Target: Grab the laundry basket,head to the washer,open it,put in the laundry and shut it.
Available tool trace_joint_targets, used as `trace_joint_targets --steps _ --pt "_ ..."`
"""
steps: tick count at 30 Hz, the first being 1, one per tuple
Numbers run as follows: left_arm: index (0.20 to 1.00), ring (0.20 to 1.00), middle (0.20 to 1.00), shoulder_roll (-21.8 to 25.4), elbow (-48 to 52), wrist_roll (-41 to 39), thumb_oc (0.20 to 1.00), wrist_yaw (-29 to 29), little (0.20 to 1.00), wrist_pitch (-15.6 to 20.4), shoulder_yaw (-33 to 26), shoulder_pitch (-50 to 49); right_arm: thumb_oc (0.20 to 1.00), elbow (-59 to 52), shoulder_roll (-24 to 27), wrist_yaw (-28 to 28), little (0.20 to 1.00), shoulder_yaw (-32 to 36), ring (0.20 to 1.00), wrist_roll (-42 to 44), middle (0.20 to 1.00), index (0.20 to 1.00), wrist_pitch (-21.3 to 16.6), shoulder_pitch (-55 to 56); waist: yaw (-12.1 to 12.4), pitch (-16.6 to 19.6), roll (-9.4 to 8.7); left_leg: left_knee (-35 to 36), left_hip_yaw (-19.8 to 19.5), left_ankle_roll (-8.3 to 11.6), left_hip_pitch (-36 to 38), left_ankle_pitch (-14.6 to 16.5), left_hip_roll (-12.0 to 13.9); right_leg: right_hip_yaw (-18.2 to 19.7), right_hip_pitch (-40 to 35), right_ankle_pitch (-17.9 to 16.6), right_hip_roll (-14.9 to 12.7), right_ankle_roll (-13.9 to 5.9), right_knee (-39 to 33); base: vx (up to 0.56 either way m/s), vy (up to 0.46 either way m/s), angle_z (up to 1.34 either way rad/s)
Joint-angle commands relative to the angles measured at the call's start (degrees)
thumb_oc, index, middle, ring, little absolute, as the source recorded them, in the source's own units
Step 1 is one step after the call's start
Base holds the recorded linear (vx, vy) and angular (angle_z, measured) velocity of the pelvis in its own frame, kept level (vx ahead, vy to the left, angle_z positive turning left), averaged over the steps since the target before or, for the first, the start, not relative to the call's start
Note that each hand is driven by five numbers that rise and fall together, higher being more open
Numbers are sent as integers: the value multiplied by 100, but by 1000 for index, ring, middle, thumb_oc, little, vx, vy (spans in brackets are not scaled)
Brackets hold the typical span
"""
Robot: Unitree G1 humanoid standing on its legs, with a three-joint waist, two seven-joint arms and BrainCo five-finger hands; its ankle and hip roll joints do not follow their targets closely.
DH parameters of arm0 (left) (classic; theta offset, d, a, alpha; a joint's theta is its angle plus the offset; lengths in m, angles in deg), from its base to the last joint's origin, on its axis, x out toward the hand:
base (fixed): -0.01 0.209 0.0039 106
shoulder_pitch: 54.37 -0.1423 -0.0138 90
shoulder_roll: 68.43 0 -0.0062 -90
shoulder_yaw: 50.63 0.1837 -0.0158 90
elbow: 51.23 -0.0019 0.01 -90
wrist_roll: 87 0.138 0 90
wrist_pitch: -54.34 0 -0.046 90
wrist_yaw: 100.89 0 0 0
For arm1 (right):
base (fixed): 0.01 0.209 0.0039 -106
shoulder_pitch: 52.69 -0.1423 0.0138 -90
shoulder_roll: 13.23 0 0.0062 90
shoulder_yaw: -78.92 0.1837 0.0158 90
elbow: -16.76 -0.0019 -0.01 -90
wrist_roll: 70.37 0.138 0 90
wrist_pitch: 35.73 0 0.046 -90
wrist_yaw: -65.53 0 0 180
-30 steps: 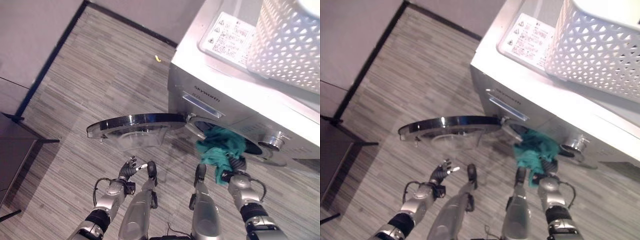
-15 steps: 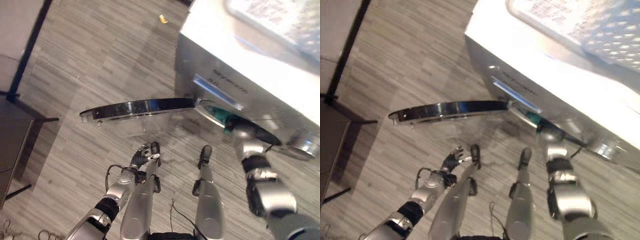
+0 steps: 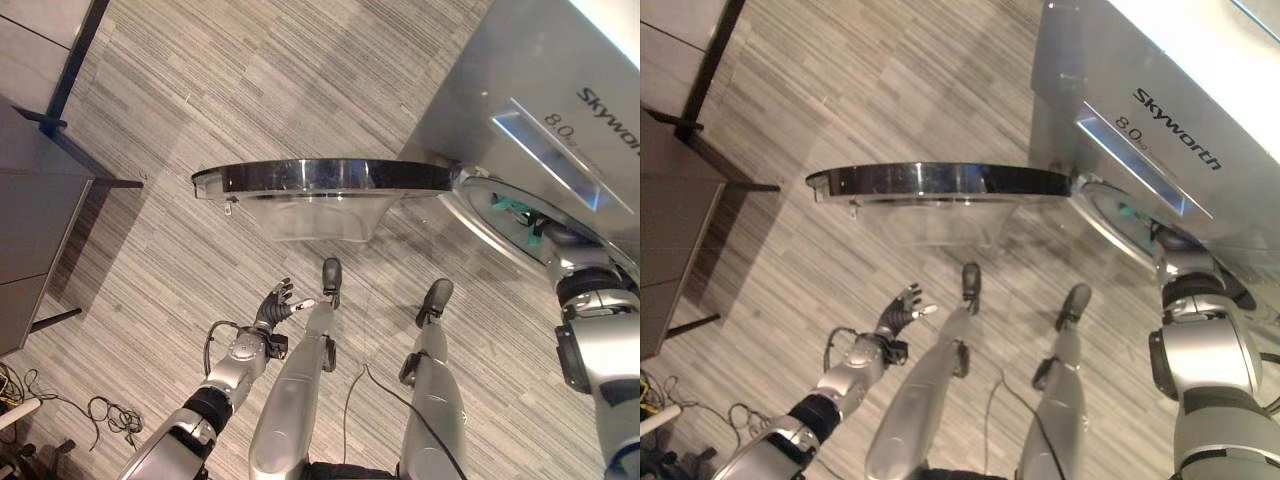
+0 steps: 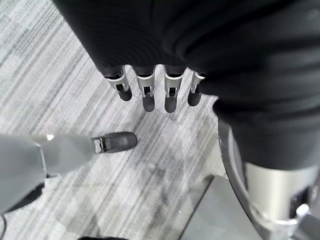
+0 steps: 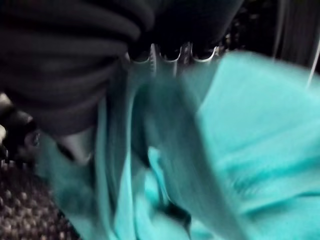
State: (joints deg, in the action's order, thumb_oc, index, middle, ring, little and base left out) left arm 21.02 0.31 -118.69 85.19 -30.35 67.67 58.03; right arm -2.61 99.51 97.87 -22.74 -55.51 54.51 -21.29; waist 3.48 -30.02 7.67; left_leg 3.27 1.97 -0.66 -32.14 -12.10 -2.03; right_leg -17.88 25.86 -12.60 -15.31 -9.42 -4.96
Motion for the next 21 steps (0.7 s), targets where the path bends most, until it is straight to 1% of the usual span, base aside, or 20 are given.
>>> trace_joint_targets --steps 1,3,4,5,7,9,10,12,13,15,17,18,19,20,21 --pt "1000 1000 1000 11 -47 -95 1000 -35 1000 193 181 -226 1000 40 579 -371 1000 -71 1000 228 1000 1000 -223 -330 -17 539 -277 -316 7 307 438 834 351 133 -48 677 -51 49 522 12 -26 3" --pt "1000 1000 1000 42 39 -84 1000 -88 1000 182 157 -342 1000 -39 186 -562 1000 84 1000 358 1000 1000 -340 140 -33 569 -276 -313 1 306 581 862 359 118 -217 702 -38 65 496 -30 -16 11" --pt "1000 1000 1000 52 52 -87 1000 -105 1000 176 129 -374 1000 -67 91 -613 1000 85 1000 294 1000 1000 -342 277 -32 562 -278 -315 8 307 621 870 366 109 -246 705 -38 68 498 -4 -8 16" --pt "1000 1000 1000 56 55 -87 1000 -105 1000 175 130 -379 1000 -73 87 -611 1000 90 1000 291 1000 1000 -340 286 -32 561 -280 -313 8 307 627 870 366 109 -252 706 -38 67 496 -15 -5 7" --pt "1000 1000 1000 81 67 -85 1000 -122 1000 186 35 -467 1000 -227 -95 -719 1000 125 1000 258 1000 1000 -411 534 -28 541 -273 -345 26 309 660 892 372 114 -305 702 -38 80 483 -10 -3 -3" --pt "1000 1000 1000 87 79 -97 1000 -133 1000 183 7 -496 1000 -265 -133 -712 1000 171 1000 251 1000 1000 -421 610 -28 534 -266 -356 35 310 665 895 373 120 -315 703 -38 81 479 0 0 0" --pt "1000 1000 1000 85 66 -99 1000 -143 1000 183 -23 -518 1000 -285 -175 -691 1000 209 1000 231 1000 1000 -429 675 -28 527 -257 -360 38 308 668 895 372 127 -314 702 -37 83 476 0 0 0" --pt "1000 1000 1000 21 -18 -76 1000 -133 1000 180 -91 -588 1000 -579 -423 -560 1000 345 1000 125 1000 1000 -478 950 -48 501 -236 -337 52 301 693 882 366 138 -314 697 -43 91 463 0 0 0" --pt "1000 1000 1000 24 -18 -76 1000 -133 1000 180 -88 -592 1000 -593 -427 -554 1000 351 1000 120 1000 1000 -472 963 -46 505 -239 -334 52 301 695 880 366 137 -316 697 -43 91 462 0 0 0" --pt "1000 1000 1000 -48 -70 -48 1000 -100 1000 166 -131 -601 1000 -989 -688 -451 1000 387 1000 -40 1000 1000 -506 1294 -79 498 -227 -280 62 303 728 847 371 142 -327 693 -43 92 444 0 0 0" --pt "1000 1000 1000 -149 -162 92 1000 -78 1000 134 -206 -604 1000 -1739 -1076 -434 1000 262 1000 -509 1000 1000 -471 1972 -159 542 -261 -197 73 292 822 826 380 170 -392 715 -21 106 444 0 0 0" --pt "1000 1000 1000 -176 -192 124 1000 -64 1000 123 -245 -608 1000 -1967 -1194 -438 1000 267 1000 -623 1000 1000 -448 2217 -184 571 -286 -187 67 287 864 833 387 168 -439 728 -17 113 445 0 0 0" --pt "1000 1000 1000 -174 -191 125 1000 -64 1000 124 -241 -614 1000 -1983 -1198 -435 1000 272 1000 -629 1000 1000 -439 2233 -184 574 -287 -185 66 287 869 833 386 165 -444 728 -18 113 444 19 -3 4" --pt "1000 1000 1000 -197 -217 150 1000 -53 1000 110 -279 -626 1000 -2165 -1338 -480 1000 249 1000 -725 1000 1000 -419 2479 -210 614 -315 -183 62 282 915 845 396 157 -492 740 -15 117 448 31 7 3" --pt "1000 1000 1000 -207 -242 236 1000 -7 1000 73 -344 -656 1000 -2566 -1659 -638 1000 117 1000 -907 1000 1000 -353 3008 -272 693 -368 -188 60 265 1032 884 413 157 -603 760 -5 131 459 43 8 3"
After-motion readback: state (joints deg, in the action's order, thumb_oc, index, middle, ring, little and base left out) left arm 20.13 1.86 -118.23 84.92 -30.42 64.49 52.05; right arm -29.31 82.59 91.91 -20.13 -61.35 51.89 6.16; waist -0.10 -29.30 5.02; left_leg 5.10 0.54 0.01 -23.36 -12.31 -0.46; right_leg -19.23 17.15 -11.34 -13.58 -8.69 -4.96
